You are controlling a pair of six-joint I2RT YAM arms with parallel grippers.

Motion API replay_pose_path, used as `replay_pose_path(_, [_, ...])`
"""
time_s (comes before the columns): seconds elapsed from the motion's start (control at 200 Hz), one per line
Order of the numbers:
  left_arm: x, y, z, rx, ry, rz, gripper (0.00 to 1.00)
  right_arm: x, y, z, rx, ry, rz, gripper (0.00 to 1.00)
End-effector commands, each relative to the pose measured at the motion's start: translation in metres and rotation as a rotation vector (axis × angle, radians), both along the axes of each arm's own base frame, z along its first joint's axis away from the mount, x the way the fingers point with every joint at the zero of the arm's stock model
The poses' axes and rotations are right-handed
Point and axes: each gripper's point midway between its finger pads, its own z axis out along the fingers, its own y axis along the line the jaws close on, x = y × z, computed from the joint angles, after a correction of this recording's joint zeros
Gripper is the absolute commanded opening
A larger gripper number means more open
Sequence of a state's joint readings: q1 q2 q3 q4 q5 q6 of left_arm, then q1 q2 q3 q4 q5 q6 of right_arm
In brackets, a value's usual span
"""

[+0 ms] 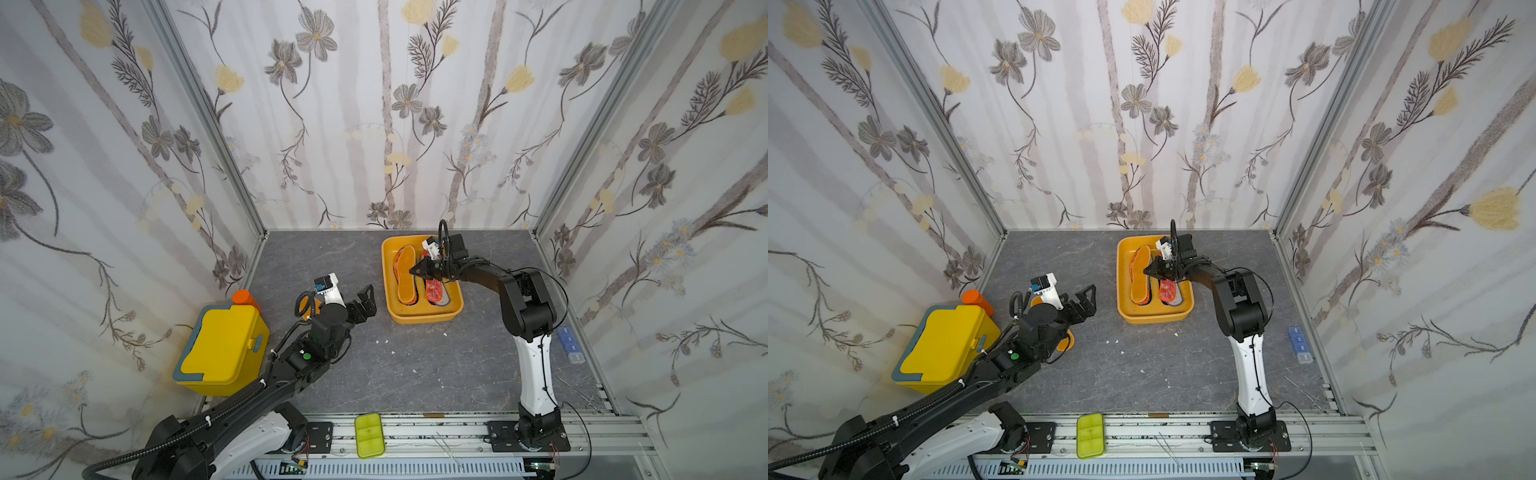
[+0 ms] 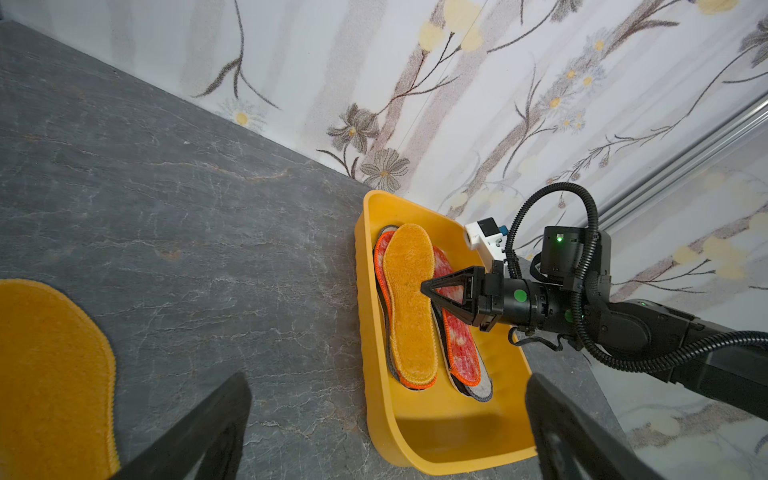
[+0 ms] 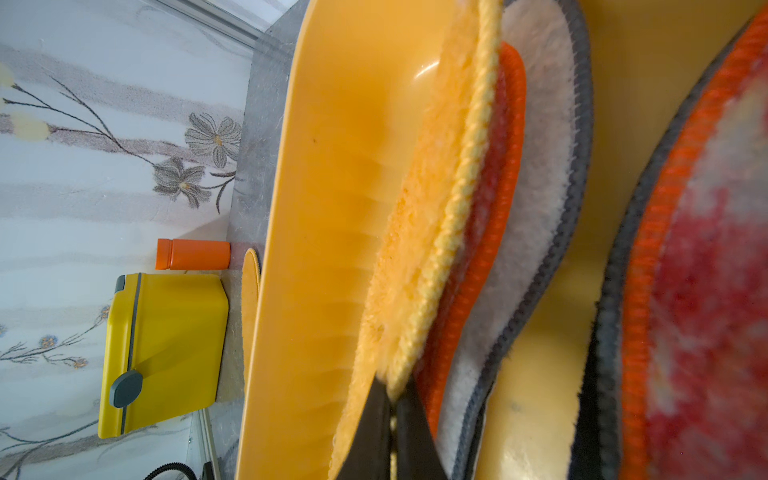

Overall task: Put the insoles into the storage box
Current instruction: Place the insole in the storage box.

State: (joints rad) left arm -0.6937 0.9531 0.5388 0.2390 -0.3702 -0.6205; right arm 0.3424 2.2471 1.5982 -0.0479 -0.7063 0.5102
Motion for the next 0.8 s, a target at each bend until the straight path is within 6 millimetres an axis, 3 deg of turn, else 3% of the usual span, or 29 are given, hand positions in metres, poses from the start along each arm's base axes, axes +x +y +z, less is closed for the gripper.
replay_pose_path(0.0, [0.003, -0.003, 0.007, -0.011, -0.016, -0.004, 1.00, -0.002, 0.007, 0.010, 0.020, -0.042, 0.044, 0.00])
replay_pose_path(0.095, [0.004, -0.005, 0.006, -0.017, -0.011, -0.010, 1.00, 0.000, 0.006, 0.010, 0.017, -0.043, 0.034, 0.00])
replay_pose_path(0.425, [0.010, -0.015, 0.003, -0.008, 0.010, -0.037, 1.00, 0.003, -0.007, -0.021, -0.053, 0.033, -0.019, 0.00])
replay_pose_path(0.794, [0.013, -0.013, -0.005, -0.001, 0.043, -0.021, 1.00, 0.005, -0.010, -0.017, -0.072, 0.033, -0.033, 0.24])
